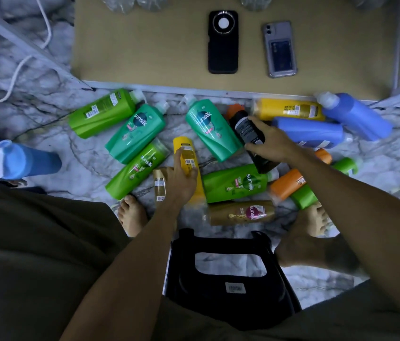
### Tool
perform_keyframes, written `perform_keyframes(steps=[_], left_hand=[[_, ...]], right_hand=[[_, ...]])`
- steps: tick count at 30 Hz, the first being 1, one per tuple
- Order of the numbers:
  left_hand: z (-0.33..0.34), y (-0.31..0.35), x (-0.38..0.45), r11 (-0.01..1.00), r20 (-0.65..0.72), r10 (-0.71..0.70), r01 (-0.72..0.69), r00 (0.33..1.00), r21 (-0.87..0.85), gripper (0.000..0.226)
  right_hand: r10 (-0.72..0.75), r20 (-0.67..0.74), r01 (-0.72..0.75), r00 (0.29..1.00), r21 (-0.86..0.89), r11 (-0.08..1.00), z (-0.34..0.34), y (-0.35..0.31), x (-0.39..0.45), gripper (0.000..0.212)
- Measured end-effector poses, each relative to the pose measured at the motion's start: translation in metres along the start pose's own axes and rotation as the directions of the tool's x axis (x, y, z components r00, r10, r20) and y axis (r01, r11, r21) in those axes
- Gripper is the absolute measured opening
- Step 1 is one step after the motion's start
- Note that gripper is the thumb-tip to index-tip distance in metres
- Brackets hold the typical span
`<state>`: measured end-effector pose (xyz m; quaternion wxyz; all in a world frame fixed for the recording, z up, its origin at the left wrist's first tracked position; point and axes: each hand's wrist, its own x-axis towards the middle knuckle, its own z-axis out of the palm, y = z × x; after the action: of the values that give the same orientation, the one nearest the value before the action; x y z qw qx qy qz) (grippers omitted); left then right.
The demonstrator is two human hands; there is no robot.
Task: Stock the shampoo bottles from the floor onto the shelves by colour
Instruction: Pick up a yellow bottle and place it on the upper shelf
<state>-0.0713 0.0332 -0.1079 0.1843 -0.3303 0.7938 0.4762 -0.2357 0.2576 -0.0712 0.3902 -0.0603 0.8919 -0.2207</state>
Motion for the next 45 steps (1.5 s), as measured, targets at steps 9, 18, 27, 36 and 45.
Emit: perform_keyframes(steps=[9, 18, 27, 36, 45], left_hand=[[-0.01, 0.048, -0.046, 0.942, 0.04, -0.121, 0.128, 0.992, -0.31, 0.066], [-0.038, 0.124, -0.09, 0.795, 0.073, 0.039, 0.013, 0.997, -0.607, 0.065], [-0.103, 0.216, -0.148, 0.747, -0.045, 0.379, -0.335, 0.924, -0.574, 0.059], [-0.168, 0.3, -0.213, 0.586, -0.169, 0.656, -0.638, 0.735, -0.5, 0.061], [-0.233, 0.38, -0.267, 0.327, -0.226, 0.879, -0.877, 0.419, -0.352, 0.072]], right_hand=[[0.176, -0.063, -0.099, 0.982, 0.624, 0.775, 0.015, -0.025, -0.052, 0.07], [0.048, -0.203, 0.133, 0.978, 0.787, 0.602, -0.015, -0.066, -0.132, 0.067], [-0.113, -0.503, 0.488, 0.857, 0.721, 0.492, -0.075, -0.123, -0.208, 0.062], [-0.281, -0.732, 0.776, 0.621, 0.524, 0.351, -0.134, -0.174, -0.279, 0.061], [-0.413, -0.84, 0.924, 0.351, 0.24, 0.297, -0.214, -0.22, -0.348, 0.07]])
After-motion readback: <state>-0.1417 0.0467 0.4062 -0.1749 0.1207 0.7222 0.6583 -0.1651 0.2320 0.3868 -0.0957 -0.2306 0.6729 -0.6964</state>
